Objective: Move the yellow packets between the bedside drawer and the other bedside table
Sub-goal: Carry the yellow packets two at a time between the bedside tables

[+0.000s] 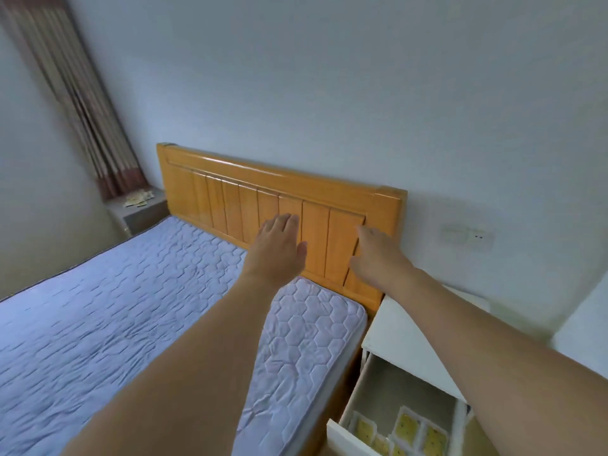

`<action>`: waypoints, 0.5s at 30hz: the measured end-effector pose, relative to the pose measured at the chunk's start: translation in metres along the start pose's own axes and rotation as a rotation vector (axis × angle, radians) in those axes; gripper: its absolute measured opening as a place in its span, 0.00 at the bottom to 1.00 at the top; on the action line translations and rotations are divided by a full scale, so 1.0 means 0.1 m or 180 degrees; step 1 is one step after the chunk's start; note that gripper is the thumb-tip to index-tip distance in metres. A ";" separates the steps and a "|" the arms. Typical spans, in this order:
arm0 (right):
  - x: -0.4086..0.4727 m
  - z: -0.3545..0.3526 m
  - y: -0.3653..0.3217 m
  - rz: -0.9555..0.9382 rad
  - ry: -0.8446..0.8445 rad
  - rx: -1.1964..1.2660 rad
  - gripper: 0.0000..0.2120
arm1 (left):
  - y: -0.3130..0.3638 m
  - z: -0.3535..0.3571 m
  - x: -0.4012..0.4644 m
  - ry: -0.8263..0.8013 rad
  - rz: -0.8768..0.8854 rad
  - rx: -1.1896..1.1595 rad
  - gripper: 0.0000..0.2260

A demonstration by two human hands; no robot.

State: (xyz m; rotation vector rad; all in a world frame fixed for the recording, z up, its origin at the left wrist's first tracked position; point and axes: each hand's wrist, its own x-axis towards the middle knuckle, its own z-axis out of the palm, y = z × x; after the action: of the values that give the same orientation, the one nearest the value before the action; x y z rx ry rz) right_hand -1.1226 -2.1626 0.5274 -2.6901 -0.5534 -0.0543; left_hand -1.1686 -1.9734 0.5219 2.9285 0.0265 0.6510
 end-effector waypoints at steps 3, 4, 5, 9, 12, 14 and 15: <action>-0.10 0.21 -0.62 -0.0452 -0.0268 0.0082 0.25 | -0.43 -0.38 -0.56 0.0013 -0.0417 0.0262 0.22; -0.16 0.29 -0.85 -0.0581 -0.0377 0.0135 0.26 | -0.57 -0.52 -0.77 0.0027 -0.0570 0.0344 0.22; -0.24 0.36 -1.10 -0.0721 -0.0493 0.0176 0.27 | -0.72 -0.66 -0.99 0.0049 -0.0744 0.0429 0.22; -0.68 0.63 -2.15 -0.1475 -0.0818 0.0297 0.30 | -1.27 -1.30 -1.97 0.0112 -0.1415 0.0820 0.20; -1.13 0.79 -2.99 -0.2022 -0.0950 0.0425 0.30 | -1.61 -1.83 -2.82 0.0268 -0.1956 0.1062 0.20; -1.53 0.91 -3.56 -0.2365 -0.1052 0.0463 0.30 | -1.77 -2.21 -3.45 0.0342 -0.2292 0.1236 0.22; -1.77 0.96 -3.84 -0.2532 -0.1107 0.0497 0.29 | -1.84 -2.40 -3.79 0.0380 -0.2464 0.1314 0.22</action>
State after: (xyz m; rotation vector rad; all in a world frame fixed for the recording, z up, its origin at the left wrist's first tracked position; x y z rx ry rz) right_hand -1.4380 -1.8666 0.5606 -2.1721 -1.6212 0.2324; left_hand -1.6109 -1.7775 0.5520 2.8502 1.3631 0.7258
